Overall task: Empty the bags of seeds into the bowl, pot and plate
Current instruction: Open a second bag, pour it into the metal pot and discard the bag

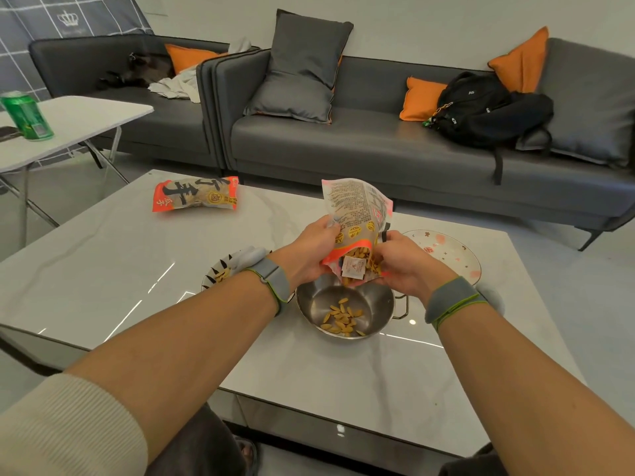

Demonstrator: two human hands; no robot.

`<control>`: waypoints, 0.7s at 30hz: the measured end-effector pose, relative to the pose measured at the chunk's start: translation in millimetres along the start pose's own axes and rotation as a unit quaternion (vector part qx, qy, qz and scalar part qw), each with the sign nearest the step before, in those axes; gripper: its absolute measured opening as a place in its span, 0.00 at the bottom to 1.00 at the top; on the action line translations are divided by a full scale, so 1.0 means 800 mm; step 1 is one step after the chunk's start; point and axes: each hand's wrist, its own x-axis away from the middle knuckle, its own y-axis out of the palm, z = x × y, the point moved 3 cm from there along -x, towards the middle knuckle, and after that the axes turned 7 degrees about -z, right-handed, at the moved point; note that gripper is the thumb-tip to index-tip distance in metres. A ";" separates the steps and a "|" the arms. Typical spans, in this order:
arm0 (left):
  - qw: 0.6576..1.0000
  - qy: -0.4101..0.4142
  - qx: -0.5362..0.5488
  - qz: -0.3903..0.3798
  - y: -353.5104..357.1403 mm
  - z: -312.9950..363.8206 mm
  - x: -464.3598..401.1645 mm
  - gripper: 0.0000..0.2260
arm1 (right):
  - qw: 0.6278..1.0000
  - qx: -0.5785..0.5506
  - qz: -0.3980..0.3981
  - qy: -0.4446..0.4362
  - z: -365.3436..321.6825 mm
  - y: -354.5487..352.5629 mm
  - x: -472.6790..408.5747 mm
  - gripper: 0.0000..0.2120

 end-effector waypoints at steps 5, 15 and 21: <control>1.000 -0.004 0.004 0.003 -0.002 0.003 0.000 0.13 | 1.000 -0.016 -0.001 0.003 0.000 -0.005 -0.001 0.21; 1.000 -0.011 0.001 -0.007 0.001 0.000 0.006 0.14 | 1.000 0.008 -0.002 0.004 -0.002 0.000 0.002 0.18; 1.000 -0.001 0.007 -0.003 -0.004 0.006 0.006 0.13 | 1.000 -0.012 -0.003 0.002 -0.004 -0.010 -0.001 0.25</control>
